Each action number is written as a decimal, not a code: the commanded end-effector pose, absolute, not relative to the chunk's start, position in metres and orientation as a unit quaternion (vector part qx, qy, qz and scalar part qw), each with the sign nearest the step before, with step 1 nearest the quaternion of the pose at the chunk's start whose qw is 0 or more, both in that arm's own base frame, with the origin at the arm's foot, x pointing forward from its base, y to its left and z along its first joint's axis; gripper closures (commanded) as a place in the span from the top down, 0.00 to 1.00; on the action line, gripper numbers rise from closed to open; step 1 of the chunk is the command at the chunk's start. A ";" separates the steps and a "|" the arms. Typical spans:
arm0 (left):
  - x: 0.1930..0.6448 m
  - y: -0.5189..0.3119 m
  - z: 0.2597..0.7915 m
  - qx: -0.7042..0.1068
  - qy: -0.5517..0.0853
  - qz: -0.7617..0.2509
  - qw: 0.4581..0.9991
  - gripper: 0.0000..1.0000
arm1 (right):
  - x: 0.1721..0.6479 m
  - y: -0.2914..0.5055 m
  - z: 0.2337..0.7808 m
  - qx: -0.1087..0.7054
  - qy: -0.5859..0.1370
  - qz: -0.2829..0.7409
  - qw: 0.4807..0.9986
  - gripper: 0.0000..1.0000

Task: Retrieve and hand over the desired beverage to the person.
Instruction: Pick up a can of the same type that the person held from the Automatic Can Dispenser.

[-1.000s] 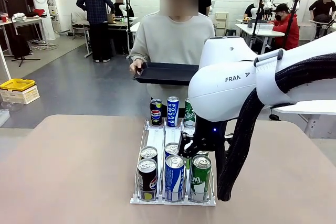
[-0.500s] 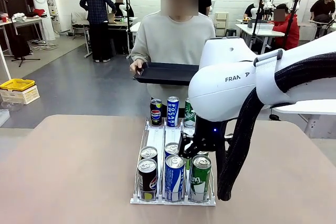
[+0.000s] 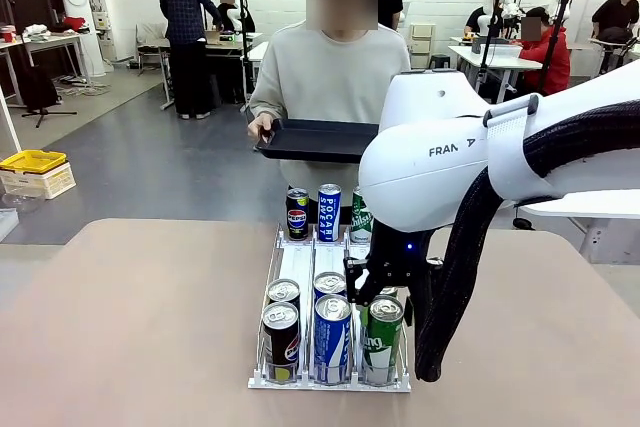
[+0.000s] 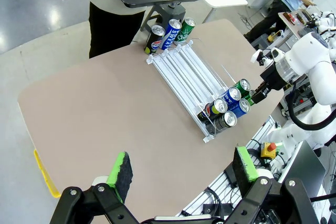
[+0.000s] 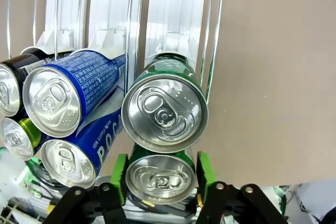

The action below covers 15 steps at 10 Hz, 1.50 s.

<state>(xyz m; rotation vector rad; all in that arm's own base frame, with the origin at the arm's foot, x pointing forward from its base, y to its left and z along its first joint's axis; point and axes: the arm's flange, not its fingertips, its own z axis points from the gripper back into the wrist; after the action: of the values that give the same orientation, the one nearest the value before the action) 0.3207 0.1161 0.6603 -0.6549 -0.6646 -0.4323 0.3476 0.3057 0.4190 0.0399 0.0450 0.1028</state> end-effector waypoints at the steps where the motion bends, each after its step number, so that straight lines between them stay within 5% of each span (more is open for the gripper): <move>1: 0.321 0.117 0.661 -0.318 -0.323 -0.211 0.866 1.00 | 0.350 0.307 0.415 0.015 0.015 0.063 0.998 0.00; 7: 0.321 0.117 0.661 -0.318 -0.323 -0.211 0.866 1.00 | 0.345 0.310 0.421 0.012 0.028 0.066 0.997 0.00; 8: 0.321 0.117 0.661 -0.318 -0.323 -0.211 0.866 1.00 | 0.339 0.311 0.437 0.012 0.039 0.065 0.997 0.56; 15: 0.321 0.117 0.661 -0.318 -0.323 -0.211 0.866 1.00 | 0.312 0.323 0.689 -0.012 -0.047 0.009 0.999 0.56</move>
<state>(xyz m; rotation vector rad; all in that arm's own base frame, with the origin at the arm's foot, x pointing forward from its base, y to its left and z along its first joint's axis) 0.3207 0.1162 0.6602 -0.6551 -0.6646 -0.4318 0.2950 0.3100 0.6716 -0.0219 -0.0735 0.0556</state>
